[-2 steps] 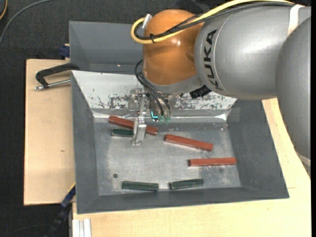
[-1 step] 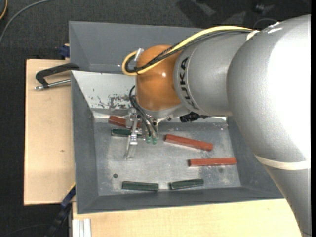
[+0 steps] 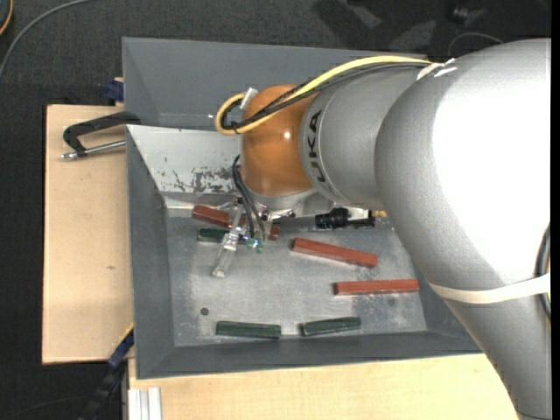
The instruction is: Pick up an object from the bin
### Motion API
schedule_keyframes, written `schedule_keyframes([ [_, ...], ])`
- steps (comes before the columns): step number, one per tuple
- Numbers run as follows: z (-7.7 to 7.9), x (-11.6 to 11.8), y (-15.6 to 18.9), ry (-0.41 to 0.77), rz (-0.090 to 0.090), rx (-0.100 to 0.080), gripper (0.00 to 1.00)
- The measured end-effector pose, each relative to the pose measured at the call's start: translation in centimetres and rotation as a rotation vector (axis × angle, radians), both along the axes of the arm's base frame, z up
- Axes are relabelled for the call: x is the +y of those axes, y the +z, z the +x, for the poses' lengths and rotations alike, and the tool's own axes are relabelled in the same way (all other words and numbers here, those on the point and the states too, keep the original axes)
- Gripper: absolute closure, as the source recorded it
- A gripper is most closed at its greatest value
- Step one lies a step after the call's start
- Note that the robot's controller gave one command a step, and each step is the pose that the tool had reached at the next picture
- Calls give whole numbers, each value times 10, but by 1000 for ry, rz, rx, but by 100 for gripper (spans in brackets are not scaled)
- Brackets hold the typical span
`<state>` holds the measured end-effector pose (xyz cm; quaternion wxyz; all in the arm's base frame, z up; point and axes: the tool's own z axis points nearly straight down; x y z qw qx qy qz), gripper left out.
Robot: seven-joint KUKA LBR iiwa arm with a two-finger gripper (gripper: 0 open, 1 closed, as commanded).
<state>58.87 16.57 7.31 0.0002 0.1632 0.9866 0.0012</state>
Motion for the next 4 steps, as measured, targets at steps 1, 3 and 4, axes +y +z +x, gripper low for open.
schedule_keyframes([
  [1, 3, 0, 4, -1, 2, -12, 100],
  [3, 0, 0, 0, 0, 0, -3, 100],
  [4, 3, -2, 137, 31, 3, -14, 100],
])
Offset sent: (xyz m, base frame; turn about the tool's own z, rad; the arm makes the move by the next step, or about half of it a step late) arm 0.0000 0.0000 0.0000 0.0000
